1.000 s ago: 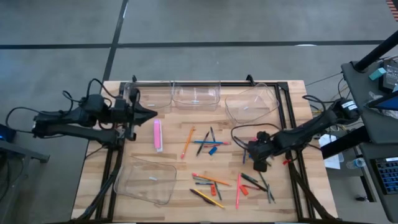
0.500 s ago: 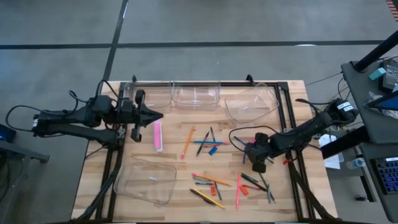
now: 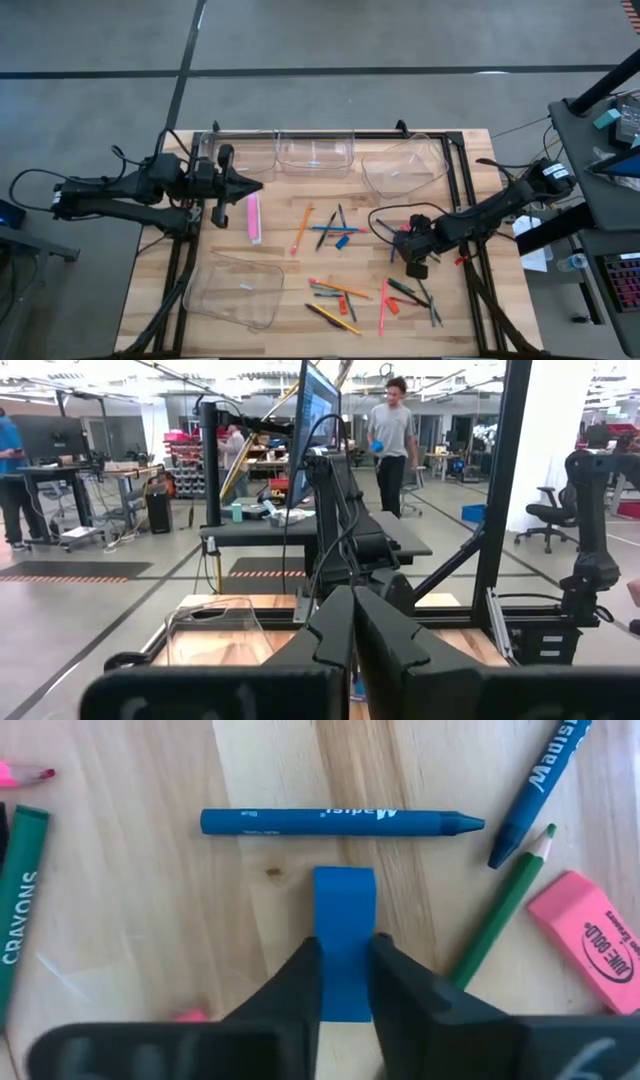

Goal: Sort crayons/erasers/pens/pencils in bins
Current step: Put the blue eraser into the top right transparent bin

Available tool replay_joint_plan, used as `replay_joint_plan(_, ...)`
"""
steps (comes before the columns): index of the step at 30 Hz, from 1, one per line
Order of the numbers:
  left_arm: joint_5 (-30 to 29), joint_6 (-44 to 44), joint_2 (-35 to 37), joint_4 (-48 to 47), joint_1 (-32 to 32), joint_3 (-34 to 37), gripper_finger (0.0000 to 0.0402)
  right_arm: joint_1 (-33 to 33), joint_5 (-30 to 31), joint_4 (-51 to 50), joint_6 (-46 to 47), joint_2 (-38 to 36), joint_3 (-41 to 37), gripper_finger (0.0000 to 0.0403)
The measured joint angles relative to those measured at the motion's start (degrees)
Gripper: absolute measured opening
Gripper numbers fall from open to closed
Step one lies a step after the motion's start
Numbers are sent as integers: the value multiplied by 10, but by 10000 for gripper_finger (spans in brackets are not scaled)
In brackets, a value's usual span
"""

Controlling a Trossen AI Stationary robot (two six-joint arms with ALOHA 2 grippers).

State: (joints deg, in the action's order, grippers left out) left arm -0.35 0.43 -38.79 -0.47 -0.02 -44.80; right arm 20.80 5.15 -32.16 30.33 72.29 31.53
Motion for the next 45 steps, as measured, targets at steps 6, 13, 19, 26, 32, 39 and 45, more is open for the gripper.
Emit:
replay_joint_plan(6, 0, 0, 1, 0, 0, 0, 0, 0, -7, -2, 4, -23, -2, 36)
replay_joint_plan(13, 0, 0, 0, 0, 0, 0, 0, -1, -5, -5, 12, -78, -3, 33)
replay_joint_plan(19, 0, 0, -2, 0, 0, 0, 0, -1, -7, -6, 24, -121, -3, 32)
replay_joint_plan(26, 0, 0, -1, 0, 0, 0, 0, -1, -4, -2, 23, -177, -2, 32)
replay_joint_plan(32, 0, 0, -2, 0, 0, 0, 0, -1, 32, 0, 16, -231, -2, 32)
replay_joint_plan(39, 0, 0, -2, 1, 0, 0, 0, -1, 35, -2, 19, -225, -2, 40)
replay_joint_plan(45, 0, 0, -5, 2, 0, 0, 0, -2, 36, -3, 40, -165, -4, 105)
